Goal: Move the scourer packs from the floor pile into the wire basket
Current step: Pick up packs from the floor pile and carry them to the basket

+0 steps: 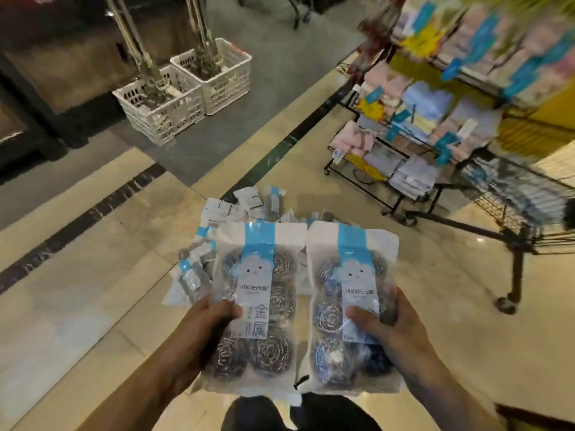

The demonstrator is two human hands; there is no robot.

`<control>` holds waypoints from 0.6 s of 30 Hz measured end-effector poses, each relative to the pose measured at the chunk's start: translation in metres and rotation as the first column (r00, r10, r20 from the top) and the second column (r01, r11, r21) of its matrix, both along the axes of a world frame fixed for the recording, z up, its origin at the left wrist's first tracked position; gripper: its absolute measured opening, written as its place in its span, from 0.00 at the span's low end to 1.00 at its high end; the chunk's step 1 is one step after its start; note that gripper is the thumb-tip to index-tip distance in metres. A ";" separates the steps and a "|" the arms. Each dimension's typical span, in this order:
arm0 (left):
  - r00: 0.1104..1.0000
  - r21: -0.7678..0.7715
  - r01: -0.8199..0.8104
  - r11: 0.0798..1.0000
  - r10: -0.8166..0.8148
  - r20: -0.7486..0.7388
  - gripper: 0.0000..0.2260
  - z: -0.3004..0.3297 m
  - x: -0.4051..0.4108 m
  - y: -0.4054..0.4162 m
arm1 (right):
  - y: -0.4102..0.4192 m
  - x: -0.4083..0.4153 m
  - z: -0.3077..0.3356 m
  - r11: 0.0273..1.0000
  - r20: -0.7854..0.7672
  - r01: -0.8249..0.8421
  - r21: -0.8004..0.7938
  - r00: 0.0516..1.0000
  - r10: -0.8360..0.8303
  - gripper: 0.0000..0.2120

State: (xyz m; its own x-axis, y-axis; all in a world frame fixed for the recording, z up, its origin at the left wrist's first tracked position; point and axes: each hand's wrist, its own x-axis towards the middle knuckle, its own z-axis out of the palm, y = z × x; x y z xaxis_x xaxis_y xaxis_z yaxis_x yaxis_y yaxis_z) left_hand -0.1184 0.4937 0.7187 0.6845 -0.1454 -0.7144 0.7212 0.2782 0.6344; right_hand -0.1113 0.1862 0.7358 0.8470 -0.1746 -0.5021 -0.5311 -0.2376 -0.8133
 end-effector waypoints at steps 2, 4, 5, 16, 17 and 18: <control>0.995 0.004 0.094 0.996 -0.094 0.021 0.25 0.003 0.020 -0.020 | -0.016 -0.012 0.007 0.997 0.005 0.080 -0.004 0.997 -0.080 0.25; 0.988 0.031 0.149 0.988 -0.150 0.031 0.25 0.004 0.038 -0.041 | -0.034 -0.024 0.011 0.984 0.017 0.179 -0.019 0.984 -0.179 0.25; 0.983 0.039 0.183 0.982 -0.184 0.024 0.24 0.006 0.045 -0.054 | -0.043 -0.030 0.013 0.973 0.019 0.229 -0.016 0.973 -0.228 0.27; 0.869 0.154 0.489 0.859 -0.495 -0.002 0.10 0.000 0.066 -0.274 | -0.214 -0.112 0.000 0.797 0.055 0.600 0.066 0.796 -0.603 0.24; 0.854 0.155 0.516 0.842 -0.520 -0.014 0.12 -0.001 0.064 -0.302 | -0.237 -0.117 -0.002 0.781 0.052 0.619 0.082 0.780 -0.623 0.24; 0.842 0.152 0.536 0.831 -0.539 -0.019 0.13 -0.001 0.061 -0.331 | -0.261 -0.122 -0.003 0.770 0.055 0.631 0.095 0.769 -0.637 0.24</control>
State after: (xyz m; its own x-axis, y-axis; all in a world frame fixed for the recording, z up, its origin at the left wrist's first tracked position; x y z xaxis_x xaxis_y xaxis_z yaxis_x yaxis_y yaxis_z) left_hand -0.0577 0.1624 0.7176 0.5455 -0.3911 -0.7412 0.7143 -0.2457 0.6553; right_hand -0.2329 -0.0750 0.7329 0.5925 -0.6548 -0.4692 -0.4749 0.1866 -0.8600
